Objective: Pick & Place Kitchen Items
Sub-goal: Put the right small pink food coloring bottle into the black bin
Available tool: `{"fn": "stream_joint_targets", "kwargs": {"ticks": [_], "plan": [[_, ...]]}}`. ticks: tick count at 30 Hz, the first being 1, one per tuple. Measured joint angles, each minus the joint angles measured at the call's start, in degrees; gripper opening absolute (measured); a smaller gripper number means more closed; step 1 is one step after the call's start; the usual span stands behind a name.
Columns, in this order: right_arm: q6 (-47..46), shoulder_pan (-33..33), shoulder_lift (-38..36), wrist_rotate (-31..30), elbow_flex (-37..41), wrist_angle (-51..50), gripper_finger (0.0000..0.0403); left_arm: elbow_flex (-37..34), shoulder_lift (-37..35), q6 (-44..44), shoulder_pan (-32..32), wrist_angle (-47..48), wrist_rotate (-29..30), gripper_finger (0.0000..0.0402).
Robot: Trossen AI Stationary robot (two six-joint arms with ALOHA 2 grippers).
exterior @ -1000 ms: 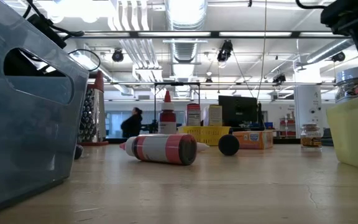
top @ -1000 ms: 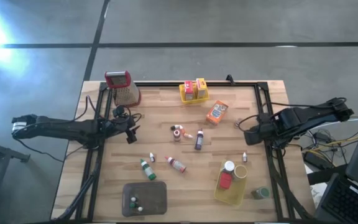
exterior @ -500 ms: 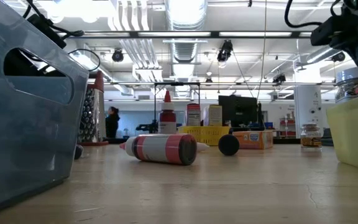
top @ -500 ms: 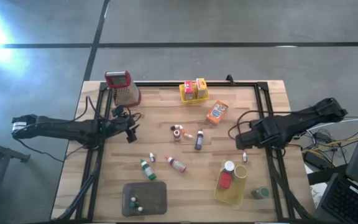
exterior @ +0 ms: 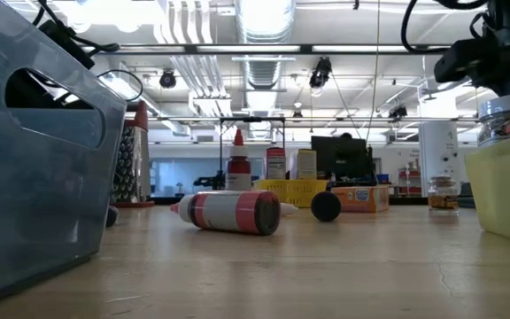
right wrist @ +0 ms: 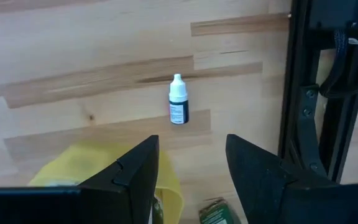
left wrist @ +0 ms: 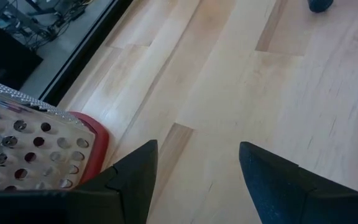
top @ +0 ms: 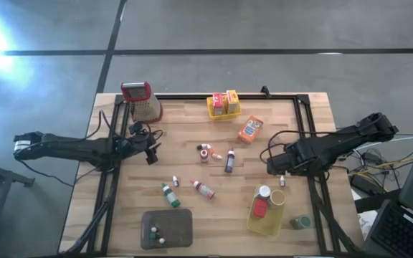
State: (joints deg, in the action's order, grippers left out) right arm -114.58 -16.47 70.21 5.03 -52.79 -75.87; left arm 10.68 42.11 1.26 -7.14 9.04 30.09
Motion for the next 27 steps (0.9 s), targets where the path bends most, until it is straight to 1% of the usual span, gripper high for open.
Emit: {"fn": "stream_joint_targets", "kwargs": {"ticks": [3, 6, 10, 12, 17, 22, 27], "plan": [[-0.59, 0.02, 0.01, 0.21, 1.27, 0.83, 0.0186, 0.0, -0.02, 0.0, 0.0, 0.0, 0.0, 0.0232], [-0.44, 0.6, -0.11, 1.31, 3.75, 5.05, 0.0194, 0.0, -0.01, 0.0, 0.0, 0.0, 0.0, 0.0232], [2.69, 1.88, -0.06, 2.15, 7.89, 12.23, 0.0202, 0.0, 0.0, 0.0, 0.0, 0.0, 0.0, 0.0232], [4.0, 2.49, 0.05, 2.14, 9.25, 13.47, 0.0203, 0.0, 0.0, 0.0, 0.0, 0.0, 0.0, 0.0232], [6.8, 3.5, 0.04, 2.13, 11.42, 14.41, 0.0195, 0.0, 0.0, 0.0, 0.0, 0.0, -0.02, 0.0232], [9.59, 4.57, 0.05, 2.49, 14.26, 18.66, 0.0184, 0.0, 0.0, 0.0, 0.0, 0.0, -0.02, 0.0232], [10.05, 4.57, 0.05, 2.59, 17.2, 22.56, 0.0175, 0.0, 0.0, 0.0, 0.01, 0.0, -0.02, 0.0232]]}}
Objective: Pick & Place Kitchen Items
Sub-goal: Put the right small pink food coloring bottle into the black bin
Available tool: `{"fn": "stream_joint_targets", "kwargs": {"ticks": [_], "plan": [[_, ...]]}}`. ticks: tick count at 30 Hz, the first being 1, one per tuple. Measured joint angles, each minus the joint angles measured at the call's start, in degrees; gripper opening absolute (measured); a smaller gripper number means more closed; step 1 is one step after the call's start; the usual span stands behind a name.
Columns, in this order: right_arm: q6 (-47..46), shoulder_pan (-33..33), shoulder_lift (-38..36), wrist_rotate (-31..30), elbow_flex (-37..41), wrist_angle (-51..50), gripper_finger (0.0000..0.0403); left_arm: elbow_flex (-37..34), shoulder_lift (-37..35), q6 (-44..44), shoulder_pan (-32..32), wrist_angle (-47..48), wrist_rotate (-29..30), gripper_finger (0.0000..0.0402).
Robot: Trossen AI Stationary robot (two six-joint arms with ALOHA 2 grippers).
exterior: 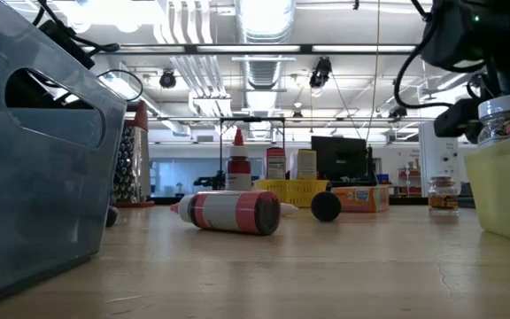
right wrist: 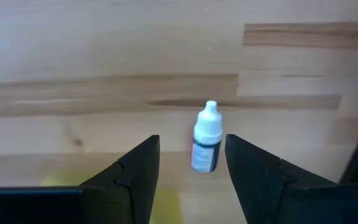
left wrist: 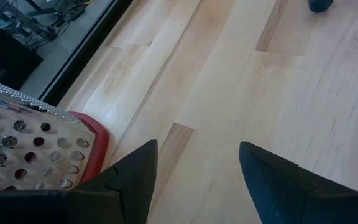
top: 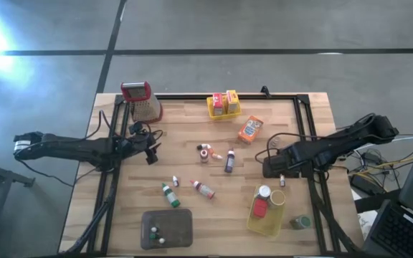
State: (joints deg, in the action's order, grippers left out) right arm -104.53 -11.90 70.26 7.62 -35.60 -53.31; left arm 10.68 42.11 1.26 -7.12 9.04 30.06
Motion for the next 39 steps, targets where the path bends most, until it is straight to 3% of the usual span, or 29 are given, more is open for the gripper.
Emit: {"fn": "stream_joint_targets", "kwargs": {"ticks": [15, 26, 33, 39], "plan": [[1.22, -0.02, -0.11, 0.11, 8.08, 9.76, 0.0176, 0.0, 0.0, 0.0, -0.01, 0.0, 0.0, 0.0232], [2.88, -0.09, -0.15, -0.13, 7.86, 9.66, 0.0104, 0.0, -0.01, 0.0, -0.01, 0.0, 0.0, 0.0232], [4.01, -0.13, -0.18, -3.12, 7.74, 10.37, 0.0049, 0.0, -0.02, 0.0, -0.01, 0.02, 0.0, 0.0232], [7.28, 0.03, -0.33, -10.99, 5.74, 10.85, 0.0062, 0.0, -0.01, 0.0, -0.01, 0.0, 0.0, 0.0232]]}}
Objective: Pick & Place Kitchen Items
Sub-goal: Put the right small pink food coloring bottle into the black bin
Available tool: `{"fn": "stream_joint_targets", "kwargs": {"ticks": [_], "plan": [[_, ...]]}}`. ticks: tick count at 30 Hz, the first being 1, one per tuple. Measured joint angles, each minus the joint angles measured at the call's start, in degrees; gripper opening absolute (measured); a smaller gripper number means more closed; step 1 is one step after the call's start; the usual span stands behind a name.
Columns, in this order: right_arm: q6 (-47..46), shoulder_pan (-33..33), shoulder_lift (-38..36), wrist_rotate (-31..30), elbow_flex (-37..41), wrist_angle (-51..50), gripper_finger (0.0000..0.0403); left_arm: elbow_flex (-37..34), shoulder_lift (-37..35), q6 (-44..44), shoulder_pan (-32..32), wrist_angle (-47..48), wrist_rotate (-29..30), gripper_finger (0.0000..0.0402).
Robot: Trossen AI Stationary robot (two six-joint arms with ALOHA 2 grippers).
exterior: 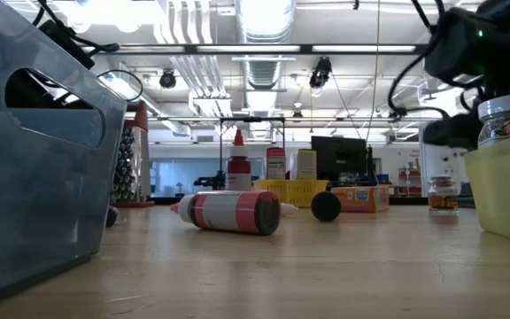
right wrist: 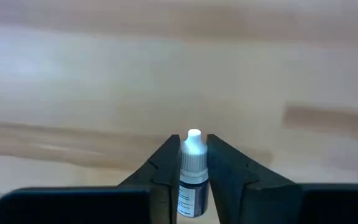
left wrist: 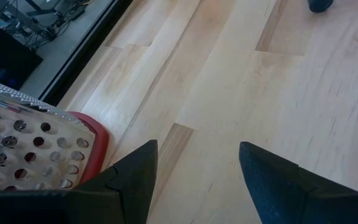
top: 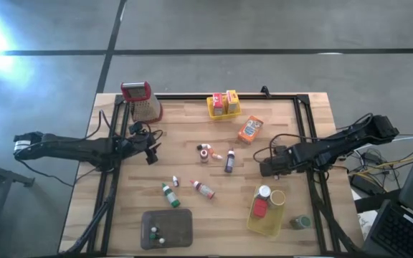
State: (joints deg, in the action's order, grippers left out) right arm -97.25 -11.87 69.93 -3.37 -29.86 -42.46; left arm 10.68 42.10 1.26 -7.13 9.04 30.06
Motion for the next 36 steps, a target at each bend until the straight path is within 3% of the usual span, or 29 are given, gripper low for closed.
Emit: {"fn": "stream_joint_targets", "kwargs": {"ticks": [13, 19, 28, 36], "plan": [[22.88, 1.48, -0.07, -17.41, -14.96, -0.17, 0.0055, 0.0, -0.01, 0.0, 0.02, 0.01, 0.0, 0.0232], [36.11, 1.39, -0.02, -22.17, -19.63, 4.44, 0.0065, 0.0, 0.01, 0.0, 0.0, 0.0, 0.0, 0.0232], [63.19, 1.37, 0.04, -20.09, -17.66, 30.73, 0.0058, 0.0, -0.01, 0.0, 0.01, 0.0, 0.0, 0.0232], [76.34, 1.24, 0.04, -17.33, -15.25, 39.11, 0.006, 0.0, 0.0, 0.0, 0.0, 0.02, 0.0, 0.0232]]}}
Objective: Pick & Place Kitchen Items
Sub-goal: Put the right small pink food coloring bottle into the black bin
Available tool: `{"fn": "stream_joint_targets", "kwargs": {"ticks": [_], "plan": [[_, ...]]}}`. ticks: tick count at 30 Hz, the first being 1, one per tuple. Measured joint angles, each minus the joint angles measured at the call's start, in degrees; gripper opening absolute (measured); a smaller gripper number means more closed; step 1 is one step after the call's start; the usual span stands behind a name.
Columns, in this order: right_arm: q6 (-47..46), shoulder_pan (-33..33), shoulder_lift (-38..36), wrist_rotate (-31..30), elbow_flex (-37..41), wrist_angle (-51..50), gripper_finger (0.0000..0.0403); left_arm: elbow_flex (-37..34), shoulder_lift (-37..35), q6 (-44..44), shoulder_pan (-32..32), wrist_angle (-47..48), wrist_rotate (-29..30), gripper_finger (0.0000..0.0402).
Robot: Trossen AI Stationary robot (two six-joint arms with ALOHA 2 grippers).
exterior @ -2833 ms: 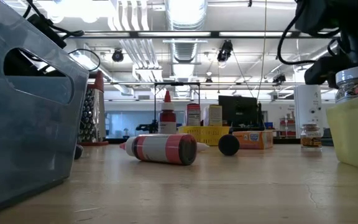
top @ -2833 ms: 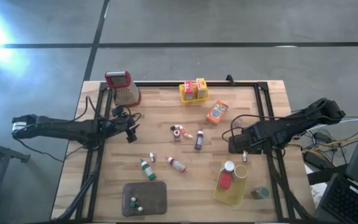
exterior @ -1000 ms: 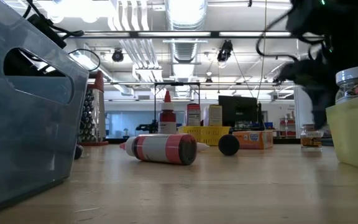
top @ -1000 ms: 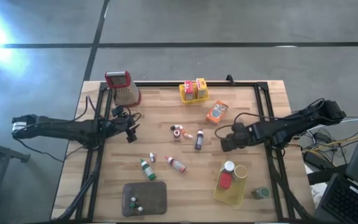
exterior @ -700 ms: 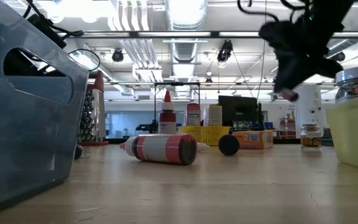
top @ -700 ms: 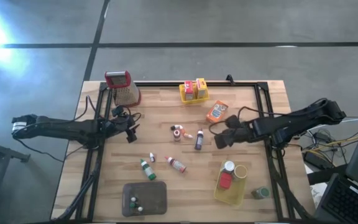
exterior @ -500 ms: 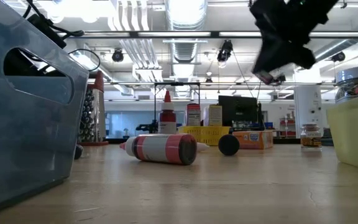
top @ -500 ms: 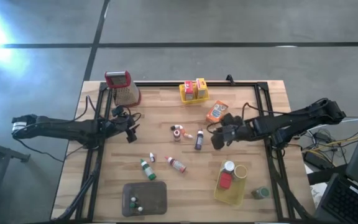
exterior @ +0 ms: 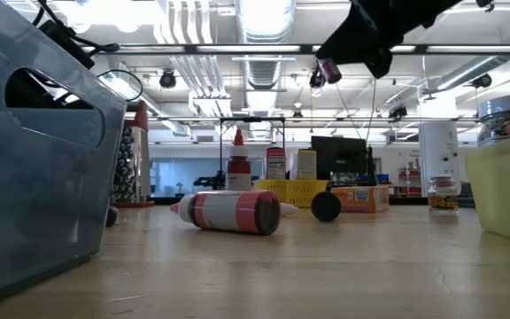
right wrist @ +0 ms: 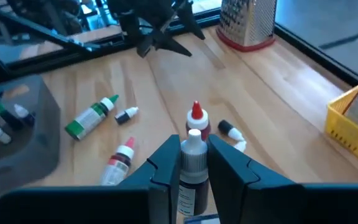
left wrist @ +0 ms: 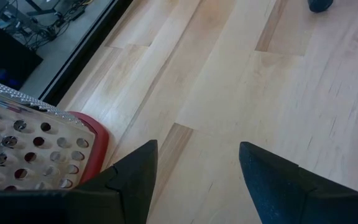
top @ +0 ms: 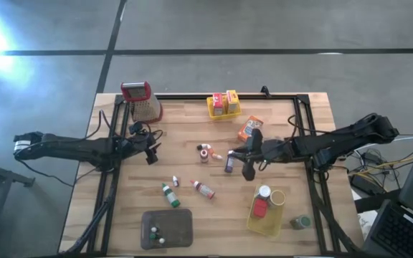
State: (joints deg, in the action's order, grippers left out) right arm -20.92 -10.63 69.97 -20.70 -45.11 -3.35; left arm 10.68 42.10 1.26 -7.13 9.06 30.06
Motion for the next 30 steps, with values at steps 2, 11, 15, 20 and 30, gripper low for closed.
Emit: {"fn": "stream_joint_targets", "kwargs": {"ticks": [2, 11, 15, 20, 30], "plan": [[2.03, 0.0, 0.07, 0.01, 1.81, 2.88, 0.0057, 0.0, -0.01, 0.01, 0.02, -0.02, 0.0, 0.0232], [15.15, 0.29, 9.27, 4.89, 14.35, 42.1, 0.0058, 0.02, 0.0, 0.0, 0.0, 0.0, -0.01, 0.0232], [20.03, 0.46, 17.96, 4.88, 16.27, 56.32, 0.0057, 0.02, 0.03, 0.02, 0.0, 0.0, 0.0, 0.0232], [27.49, 0.64, 28.91, 7.08, 13.46, 67.64, 0.006, 0.02, 0.03, 0.0, 0.02, -0.01, 0.0, 0.0232], [27.28, 0.79, 42.34, 10.43, 3.02, 69.01, 0.0058, 0.02, 0.04, 0.0, 0.0, 0.0, 0.0, 0.0232]]}}
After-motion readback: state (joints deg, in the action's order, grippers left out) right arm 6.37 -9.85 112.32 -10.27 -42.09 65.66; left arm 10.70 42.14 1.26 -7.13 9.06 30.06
